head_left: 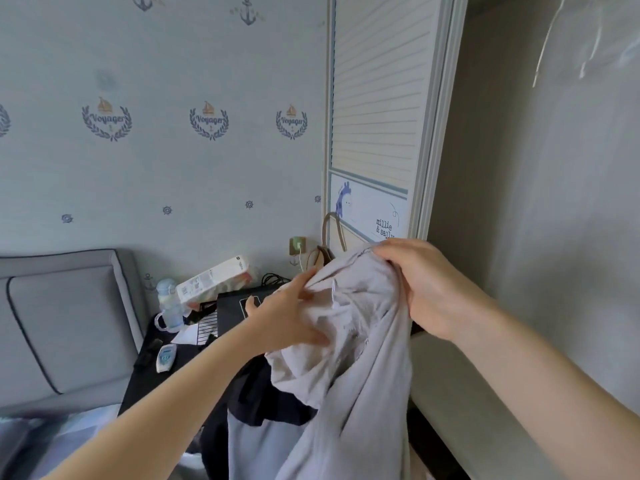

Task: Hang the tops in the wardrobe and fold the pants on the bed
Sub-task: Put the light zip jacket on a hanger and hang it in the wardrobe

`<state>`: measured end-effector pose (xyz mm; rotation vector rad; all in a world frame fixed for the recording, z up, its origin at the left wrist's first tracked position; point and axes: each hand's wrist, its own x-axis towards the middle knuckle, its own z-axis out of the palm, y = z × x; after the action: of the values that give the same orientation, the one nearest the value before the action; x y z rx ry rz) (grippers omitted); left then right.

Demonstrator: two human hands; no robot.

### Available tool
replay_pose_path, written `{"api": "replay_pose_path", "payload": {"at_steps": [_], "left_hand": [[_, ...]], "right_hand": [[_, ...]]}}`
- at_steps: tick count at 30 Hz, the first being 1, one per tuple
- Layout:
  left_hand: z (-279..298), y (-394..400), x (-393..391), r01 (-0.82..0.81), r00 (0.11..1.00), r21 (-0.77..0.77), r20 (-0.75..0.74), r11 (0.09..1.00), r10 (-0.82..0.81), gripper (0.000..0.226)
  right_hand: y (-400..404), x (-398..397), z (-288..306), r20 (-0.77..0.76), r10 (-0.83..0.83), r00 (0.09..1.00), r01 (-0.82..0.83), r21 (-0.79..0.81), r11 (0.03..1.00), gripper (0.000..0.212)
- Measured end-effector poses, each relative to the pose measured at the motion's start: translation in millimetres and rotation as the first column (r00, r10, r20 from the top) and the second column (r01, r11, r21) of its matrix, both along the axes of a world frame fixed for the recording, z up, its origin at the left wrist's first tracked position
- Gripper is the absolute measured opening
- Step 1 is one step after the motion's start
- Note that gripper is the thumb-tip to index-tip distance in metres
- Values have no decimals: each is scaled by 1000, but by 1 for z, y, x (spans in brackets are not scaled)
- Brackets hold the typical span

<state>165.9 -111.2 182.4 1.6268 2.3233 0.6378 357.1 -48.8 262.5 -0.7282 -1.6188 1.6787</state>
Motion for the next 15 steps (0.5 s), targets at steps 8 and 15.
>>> {"api": "replay_pose_path", "payload": {"at_steps": [8, 15], "left_hand": [[-39, 32, -22, -26, 961, 117, 277, 993, -7, 4], [9, 39, -40, -328, 477, 243, 877, 913, -62, 22]], "right_hand": [[10, 10, 20, 438, 3, 899, -179, 361, 915, 52], [36, 25, -17, 778, -342, 527, -488, 607, 628, 71]]}}
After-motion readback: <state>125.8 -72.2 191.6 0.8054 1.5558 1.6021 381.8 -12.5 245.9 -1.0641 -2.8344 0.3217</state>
